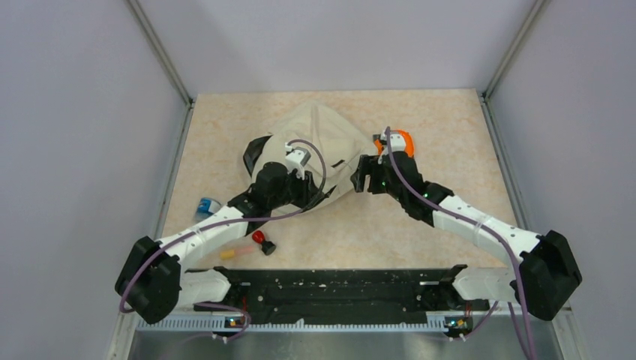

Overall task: Pack the student bag
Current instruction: Zip the student bag at the center of the board.

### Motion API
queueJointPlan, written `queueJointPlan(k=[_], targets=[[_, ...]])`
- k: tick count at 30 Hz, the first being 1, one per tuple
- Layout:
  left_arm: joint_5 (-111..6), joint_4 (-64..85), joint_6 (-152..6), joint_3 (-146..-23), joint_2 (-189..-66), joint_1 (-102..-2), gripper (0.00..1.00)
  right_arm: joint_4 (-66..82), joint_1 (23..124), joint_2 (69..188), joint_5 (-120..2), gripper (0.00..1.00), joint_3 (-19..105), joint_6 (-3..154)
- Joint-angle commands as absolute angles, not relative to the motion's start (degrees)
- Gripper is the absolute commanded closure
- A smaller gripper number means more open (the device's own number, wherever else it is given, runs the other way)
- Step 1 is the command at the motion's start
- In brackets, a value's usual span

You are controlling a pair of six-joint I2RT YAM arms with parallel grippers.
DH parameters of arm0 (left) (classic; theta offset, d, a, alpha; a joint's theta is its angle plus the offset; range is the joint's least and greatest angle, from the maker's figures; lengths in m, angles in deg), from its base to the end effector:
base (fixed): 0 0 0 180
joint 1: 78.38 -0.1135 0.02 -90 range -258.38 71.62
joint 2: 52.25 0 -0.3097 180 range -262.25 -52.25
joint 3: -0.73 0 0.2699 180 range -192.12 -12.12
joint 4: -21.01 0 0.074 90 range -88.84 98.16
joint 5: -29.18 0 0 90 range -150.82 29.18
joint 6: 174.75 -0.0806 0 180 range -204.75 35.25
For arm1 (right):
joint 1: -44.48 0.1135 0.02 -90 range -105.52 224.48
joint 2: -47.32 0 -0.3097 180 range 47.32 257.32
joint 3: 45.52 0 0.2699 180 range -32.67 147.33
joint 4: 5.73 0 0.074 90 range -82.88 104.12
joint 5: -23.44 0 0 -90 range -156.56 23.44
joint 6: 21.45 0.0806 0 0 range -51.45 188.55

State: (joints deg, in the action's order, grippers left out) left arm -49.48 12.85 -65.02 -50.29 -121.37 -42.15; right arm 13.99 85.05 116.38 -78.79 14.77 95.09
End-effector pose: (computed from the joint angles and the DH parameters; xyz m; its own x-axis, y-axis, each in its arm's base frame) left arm 0.2354 -0.1921 0.2513 -0.5796 0.0143 -0.8148 0.5589 0.7346 -0.3846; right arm 0.2468 0.1889 0.2887 -0.5450 0.1083 -0.8314 -0.2802 0.9111 0.3023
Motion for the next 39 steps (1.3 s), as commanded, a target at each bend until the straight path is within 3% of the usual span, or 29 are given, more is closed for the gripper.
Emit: queueJointPlan(k=[1,11,33,39], targets=[[-48.2,16.8,-64.2,-52.3,-121.8,-41.9,0.68,9.3,84.6,116.1,-77.0,0.25,13.0,99.0],[-47.4,17.0,-62.5,-51.3,-122.3,-41.8,0.64,2.6,84.6,118.9,-74.4,0.23,10.1,103.8],[-50.2,14.1,-61.5,-49.3,-120.7,-40.2,0.66,1.7,84.6,120.4,-74.9,0.24,9.6,104.1],[-51.4,14.1,-61.7,-49.4,-120.5,-39.8,0.82,1.0,84.6,121.1,-74.9,0.24,9.4,104.2]])
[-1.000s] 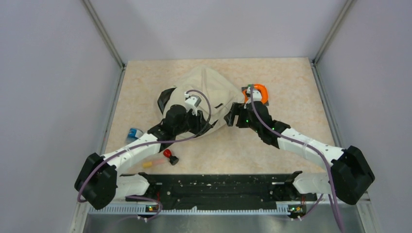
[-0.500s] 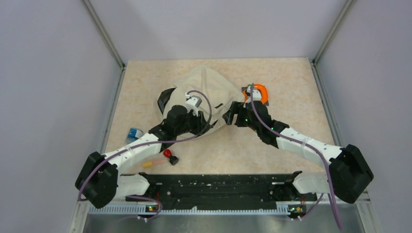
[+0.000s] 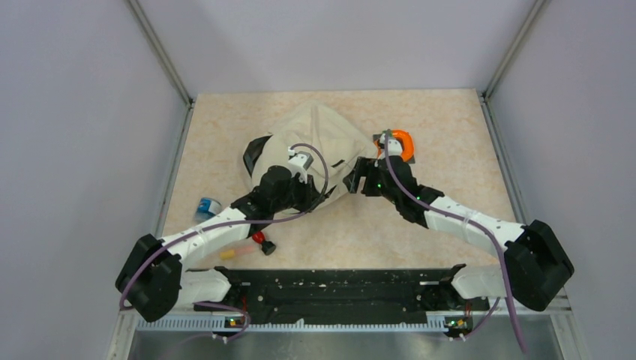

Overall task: Pack the student bag
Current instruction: Zip the student bag at the center of the board.

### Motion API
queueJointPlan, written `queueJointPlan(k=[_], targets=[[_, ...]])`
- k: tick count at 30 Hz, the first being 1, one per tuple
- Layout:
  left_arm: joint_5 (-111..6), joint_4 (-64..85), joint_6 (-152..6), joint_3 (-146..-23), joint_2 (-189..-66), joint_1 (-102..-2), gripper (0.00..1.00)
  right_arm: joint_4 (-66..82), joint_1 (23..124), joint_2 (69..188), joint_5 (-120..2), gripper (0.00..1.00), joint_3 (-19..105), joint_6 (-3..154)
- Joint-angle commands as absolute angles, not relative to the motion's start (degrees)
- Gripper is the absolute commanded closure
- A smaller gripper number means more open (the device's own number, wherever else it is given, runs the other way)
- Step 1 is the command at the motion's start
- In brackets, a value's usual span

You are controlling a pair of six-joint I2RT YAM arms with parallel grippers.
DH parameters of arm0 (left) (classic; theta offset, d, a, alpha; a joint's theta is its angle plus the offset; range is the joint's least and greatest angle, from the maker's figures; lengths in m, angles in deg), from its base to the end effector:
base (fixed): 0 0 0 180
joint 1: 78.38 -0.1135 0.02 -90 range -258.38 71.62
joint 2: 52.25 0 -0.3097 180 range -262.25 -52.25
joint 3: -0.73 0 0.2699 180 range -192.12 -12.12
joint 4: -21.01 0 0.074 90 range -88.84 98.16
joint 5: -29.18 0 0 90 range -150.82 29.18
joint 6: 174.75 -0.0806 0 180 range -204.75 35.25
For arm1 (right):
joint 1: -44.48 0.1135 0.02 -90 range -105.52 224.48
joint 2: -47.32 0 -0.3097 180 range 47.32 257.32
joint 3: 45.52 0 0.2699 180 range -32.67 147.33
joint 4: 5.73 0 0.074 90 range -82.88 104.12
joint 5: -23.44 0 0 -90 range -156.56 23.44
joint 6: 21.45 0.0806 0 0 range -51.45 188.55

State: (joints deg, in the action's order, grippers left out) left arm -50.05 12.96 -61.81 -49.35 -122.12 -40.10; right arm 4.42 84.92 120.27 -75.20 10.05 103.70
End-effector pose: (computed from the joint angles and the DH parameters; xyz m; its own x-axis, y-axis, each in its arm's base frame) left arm 0.2284 -0.1994 0.2414 -0.6254 0.0058 -0.7803 0.5370 0.7287 -0.4250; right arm 0.2537 0.2003 0.2579 -0.5985 0.2378 -0.7650 -0.2389 0.8585 0.4538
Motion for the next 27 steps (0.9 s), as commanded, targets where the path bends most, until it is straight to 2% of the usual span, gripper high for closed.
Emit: queueJointPlan(k=[1,6,9,25,27], targets=[[-51.7,14.1,-61.7,-49.7,-120.6,-39.8,0.83,0.9,84.6,121.4,-74.8,0.24,9.4,104.2],[-52.5,13.7,-61.9,-50.8,-121.3,-39.8,0.83,-0.7,84.6,123.2,-74.4,0.22,8.9,104.7],[-52.6,13.6,-62.3,-51.1,-121.4,-39.8,1.0,-3.1,84.6,125.1,-74.5,0.19,8.3,105.6],[-52.0,13.6,-61.8,-49.6,-119.9,-39.8,1.0,-25.3,84.7,138.4,-72.0,0.18,4.9,115.4],[-51.9,13.7,-61.7,-49.6,-120.0,-39.7,1.0,-28.5,84.7,139.2,-72.7,0.21,4.0,116.4]])
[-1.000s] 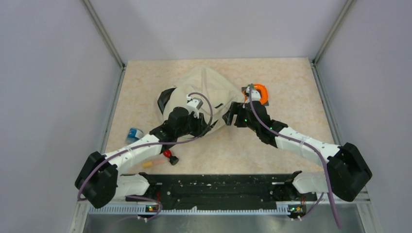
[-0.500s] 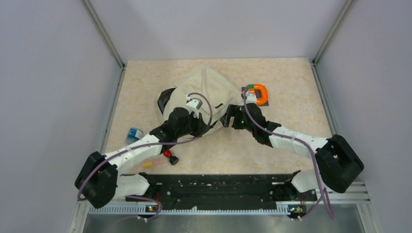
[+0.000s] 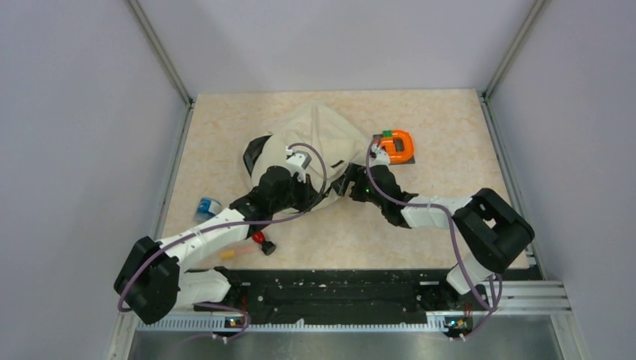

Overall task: Pack the student bag
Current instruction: Zip the student bag at the center of the board.

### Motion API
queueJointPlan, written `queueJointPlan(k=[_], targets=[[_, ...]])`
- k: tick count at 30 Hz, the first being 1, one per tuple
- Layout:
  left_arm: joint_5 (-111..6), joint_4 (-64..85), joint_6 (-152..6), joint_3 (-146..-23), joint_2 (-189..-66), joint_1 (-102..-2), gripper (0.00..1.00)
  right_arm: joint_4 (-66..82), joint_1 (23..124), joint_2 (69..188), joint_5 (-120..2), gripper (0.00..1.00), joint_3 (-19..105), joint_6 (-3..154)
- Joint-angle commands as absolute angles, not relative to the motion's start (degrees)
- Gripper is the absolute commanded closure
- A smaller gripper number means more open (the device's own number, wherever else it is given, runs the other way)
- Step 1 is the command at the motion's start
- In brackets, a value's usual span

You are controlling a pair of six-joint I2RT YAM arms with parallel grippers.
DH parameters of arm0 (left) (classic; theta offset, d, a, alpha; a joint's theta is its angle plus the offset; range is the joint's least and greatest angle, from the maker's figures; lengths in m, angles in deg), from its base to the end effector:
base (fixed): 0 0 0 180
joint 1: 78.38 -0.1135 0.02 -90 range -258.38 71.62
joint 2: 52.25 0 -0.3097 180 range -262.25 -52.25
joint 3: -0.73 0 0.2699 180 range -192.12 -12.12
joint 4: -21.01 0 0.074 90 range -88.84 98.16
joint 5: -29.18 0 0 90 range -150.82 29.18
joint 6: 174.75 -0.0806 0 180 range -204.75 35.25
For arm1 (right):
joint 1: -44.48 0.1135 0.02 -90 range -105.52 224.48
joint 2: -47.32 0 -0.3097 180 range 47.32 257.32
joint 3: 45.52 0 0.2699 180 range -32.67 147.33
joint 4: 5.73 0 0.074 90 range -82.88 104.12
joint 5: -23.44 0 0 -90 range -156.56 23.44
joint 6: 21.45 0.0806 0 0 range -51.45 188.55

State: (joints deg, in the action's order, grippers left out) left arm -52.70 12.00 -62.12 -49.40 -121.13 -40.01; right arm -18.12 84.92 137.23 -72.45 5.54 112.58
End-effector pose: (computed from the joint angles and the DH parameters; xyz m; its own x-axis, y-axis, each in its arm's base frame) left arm 0.2282 -0.1952 0.2440 -0.6112 -0.0019 -0.7915 0.5171 0.7560 -0.4012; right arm 0.2852 0.2322 0.1852 -0.6437 0.3598 -0.6754 -0.1779 0.7880 0.5894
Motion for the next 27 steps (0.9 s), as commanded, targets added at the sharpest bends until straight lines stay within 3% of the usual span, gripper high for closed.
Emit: queueJointPlan(k=[1,8,12,13,19,25,27], targets=[[-51.7,13.7,-61.7,-49.7,-120.1,-39.8,1.0,-30.1,84.7,139.5,-73.4,0.23,3.6,116.7],[-51.7,13.8,-61.6,-49.5,-119.9,-39.8,1.0,-34.2,84.6,141.4,-76.6,0.75,5.1,116.5],[-52.4,13.1,-61.6,-49.3,-119.2,-39.8,1.0,-34.1,84.6,141.7,-77.3,0.99,6.7,115.4],[-52.8,12.8,-61.6,-49.3,-119.0,-39.8,1.0,-33.9,84.6,141.7,-77.7,1.0,7.0,114.9],[-56.8,9.8,-60.2,-48.9,-117.6,-39.8,1.0,-32.3,84.6,139.8,-77.6,1.0,7.1,111.0],[-53.9,10.2,-59.6,-48.8,-118.7,-39.8,1.0,-28.9,86.2,133.3,-77.0,0.48,2.8,114.2],[-53.2,10.9,-59.6,-48.7,-118.9,-39.8,1.0,-29.0,87.4,131.9,-78.9,0.36,1.6,115.7]])
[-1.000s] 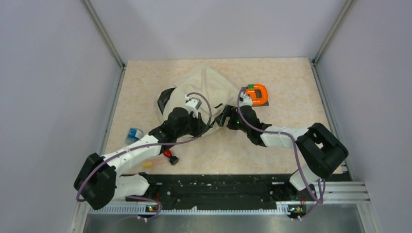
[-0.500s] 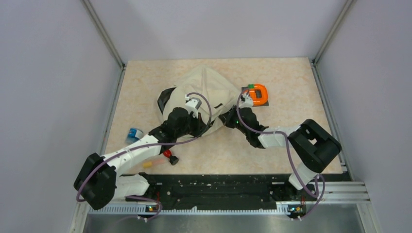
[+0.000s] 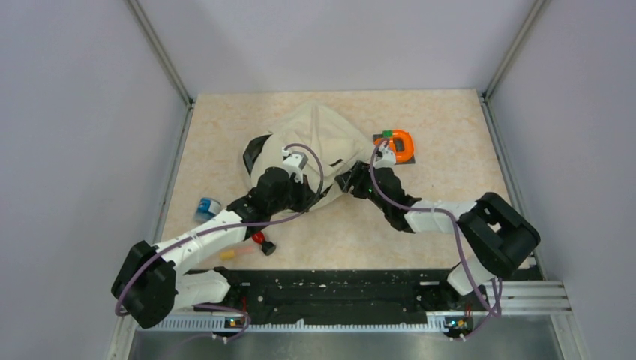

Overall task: Pack the student bag
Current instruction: Zip the student bag at the center of the board.

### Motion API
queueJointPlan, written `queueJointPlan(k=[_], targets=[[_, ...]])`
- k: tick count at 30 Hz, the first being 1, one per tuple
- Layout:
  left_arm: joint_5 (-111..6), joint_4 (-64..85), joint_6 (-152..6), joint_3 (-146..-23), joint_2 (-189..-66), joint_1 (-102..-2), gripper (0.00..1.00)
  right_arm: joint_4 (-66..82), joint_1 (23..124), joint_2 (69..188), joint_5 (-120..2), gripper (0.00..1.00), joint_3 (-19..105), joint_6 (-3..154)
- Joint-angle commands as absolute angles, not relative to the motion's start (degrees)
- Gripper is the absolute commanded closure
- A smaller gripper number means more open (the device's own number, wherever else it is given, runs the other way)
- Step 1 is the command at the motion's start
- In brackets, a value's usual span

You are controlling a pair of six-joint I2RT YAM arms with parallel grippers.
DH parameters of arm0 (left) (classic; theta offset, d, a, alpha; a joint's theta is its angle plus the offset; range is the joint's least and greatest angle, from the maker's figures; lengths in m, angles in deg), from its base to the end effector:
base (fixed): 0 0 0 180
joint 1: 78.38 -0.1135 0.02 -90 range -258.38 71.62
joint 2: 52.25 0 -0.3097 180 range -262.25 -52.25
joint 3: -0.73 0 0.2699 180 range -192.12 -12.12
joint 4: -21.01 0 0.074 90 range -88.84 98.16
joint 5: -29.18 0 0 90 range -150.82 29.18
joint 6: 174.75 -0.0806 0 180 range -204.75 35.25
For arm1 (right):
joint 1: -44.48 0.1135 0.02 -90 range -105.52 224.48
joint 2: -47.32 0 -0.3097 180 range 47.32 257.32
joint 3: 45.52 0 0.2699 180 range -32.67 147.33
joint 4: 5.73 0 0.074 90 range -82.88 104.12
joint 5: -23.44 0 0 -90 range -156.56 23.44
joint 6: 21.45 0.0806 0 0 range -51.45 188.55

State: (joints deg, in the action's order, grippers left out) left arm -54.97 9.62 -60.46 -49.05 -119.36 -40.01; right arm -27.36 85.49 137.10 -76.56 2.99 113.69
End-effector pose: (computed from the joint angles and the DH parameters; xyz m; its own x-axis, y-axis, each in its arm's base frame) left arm 0.2241 -0.1879 0.2443 -0.6262 -0.0261 -0.7792 0.4717 0.7830 -0.4054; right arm 0.2855 0.2297 0.1936 -0.5495 0.4473 -0.7057 -0.1890 0.7562 0.6264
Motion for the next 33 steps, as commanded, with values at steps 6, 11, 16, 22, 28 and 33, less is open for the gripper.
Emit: queueJointPlan(k=[6,11,16,22,28,33], targets=[[-52.2,12.1,-59.6,-48.7,-118.7,-39.8,1.0,-30.8,88.7,132.6,-82.6,0.21,-2.9,125.0],[-51.4,13.3,-57.5,-48.1,-118.2,-39.8,1.0,-41.7,88.7,133.8,-83.6,0.16,-9.3,130.7],[-49.8,14.3,-56.8,-47.8,-118.8,-39.8,1.0,-52.9,88.7,137.8,-81.4,0.13,-9.2,130.2],[-49.5,14.5,-55.4,-48.0,-118.7,-39.8,1.0,-62.0,88.8,143.6,-80.1,0.07,-8.7,131.3],[-49.3,15.5,-54.0,-47.3,-118.3,-39.8,1.0,-62.4,88.8,147.4,-78.7,0.06,-6.4,132.8],[-48.5,16.6,-53.5,-46.9,-118.6,-39.8,1.0,-62.7,88.7,149.6,-77.6,0.1,-3.7,133.0]])
